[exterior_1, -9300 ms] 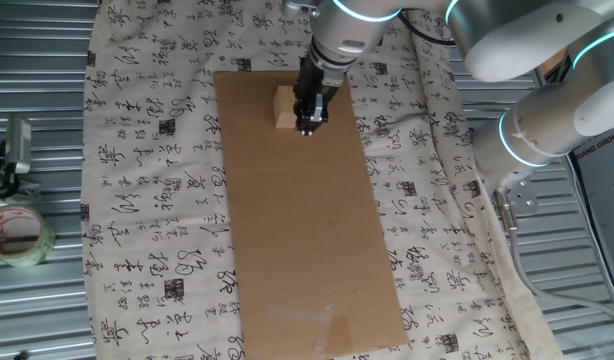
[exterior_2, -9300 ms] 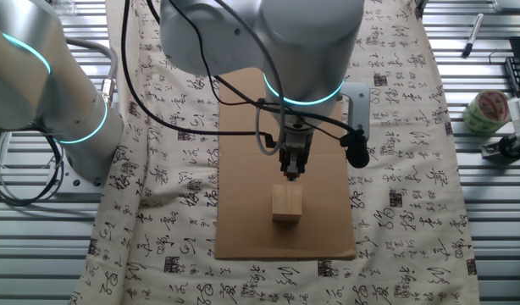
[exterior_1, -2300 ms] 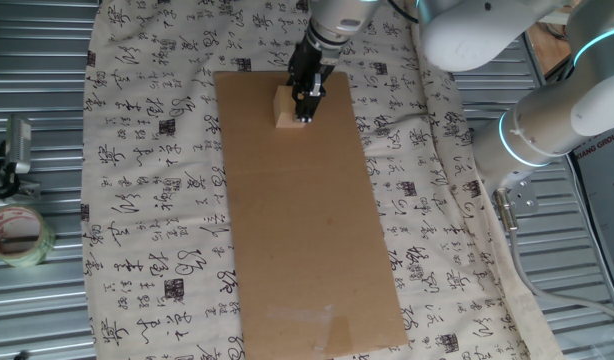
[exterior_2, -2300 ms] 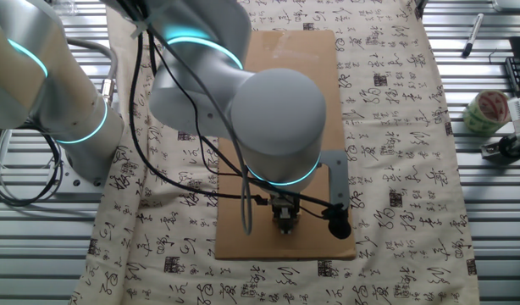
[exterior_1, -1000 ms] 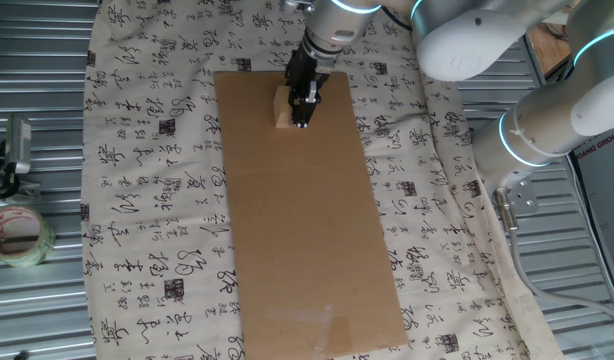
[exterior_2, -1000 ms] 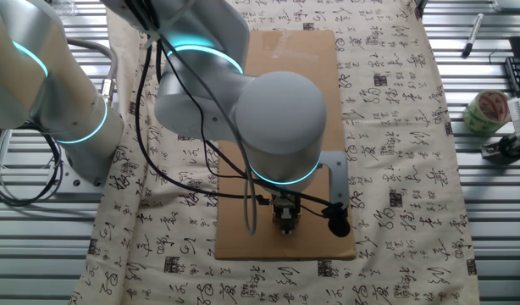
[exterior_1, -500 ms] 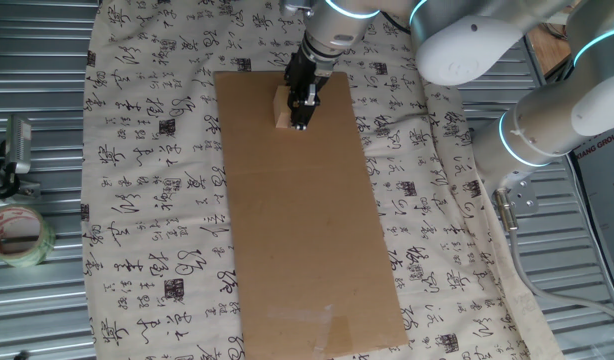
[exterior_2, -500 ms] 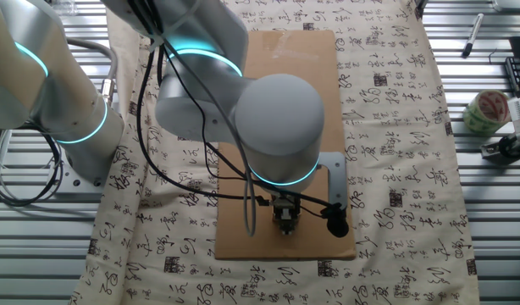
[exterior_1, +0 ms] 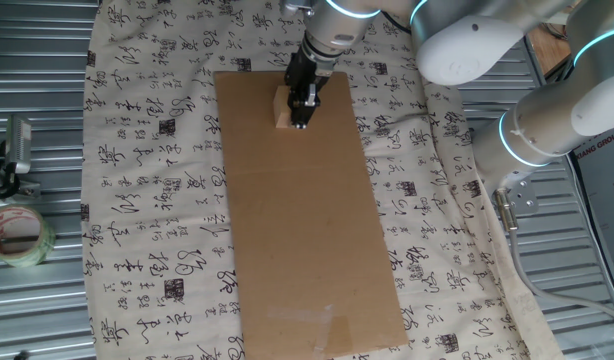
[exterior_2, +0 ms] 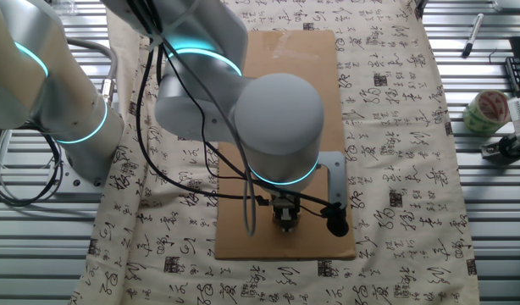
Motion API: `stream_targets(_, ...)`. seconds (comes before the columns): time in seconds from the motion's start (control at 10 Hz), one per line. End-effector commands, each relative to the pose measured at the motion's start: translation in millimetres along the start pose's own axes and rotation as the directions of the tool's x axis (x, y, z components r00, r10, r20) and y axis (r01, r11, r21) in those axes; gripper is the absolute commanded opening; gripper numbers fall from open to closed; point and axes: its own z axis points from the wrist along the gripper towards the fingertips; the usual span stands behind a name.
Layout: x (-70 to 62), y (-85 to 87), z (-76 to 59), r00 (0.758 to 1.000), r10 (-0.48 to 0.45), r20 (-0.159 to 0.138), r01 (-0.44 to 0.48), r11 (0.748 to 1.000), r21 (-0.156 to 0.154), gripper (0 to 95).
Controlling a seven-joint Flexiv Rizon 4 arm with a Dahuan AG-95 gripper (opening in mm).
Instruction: Hold a small block with the gripper and sweep it from left to right on the table
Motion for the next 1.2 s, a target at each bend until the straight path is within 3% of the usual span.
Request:
stream_targets(0.1, 0.3, -0.1, 0.0, 1.0, 0.002, -0.001, -0.002, 1.0, 0.002, 57.0)
stream_targets(0.2, 0.3, -0.1, 0.0, 1.0, 0.003, -0.001, -0.003, 1.0, 0.004, 57.0)
stream_targets(0.3, 0.4, -0.1, 0.0, 1.0, 0.005, -0.001, -0.005, 1.0, 0.005, 38.0)
stream_targets(0.4, 0.4, -0.1, 0.0, 1.0, 0.009, -0.002, -0.009, 1.0, 0.009, 38.0)
stream_targets(0.5, 0.6, -0.1, 0.1, 1.0, 0.015, -0.002, -0.015, 1.0, 0.008, 19.0)
stream_targets(0.6, 1.0, -0.1, 0.2, 1.0, 0.024, -0.002, -0.024, 1.0, 0.003, 19.0)
stream_targets(0.7, 1.2, 0.0, 0.2, 1.0, 0.03, -0.002, -0.03, 1.0, 0.002, 0.0)
stream_targets(1.2, 1.4, 0.0, 0.1, 0.999, 0.038, -0.004, -0.038, 0.999, 0.003, 0.0)
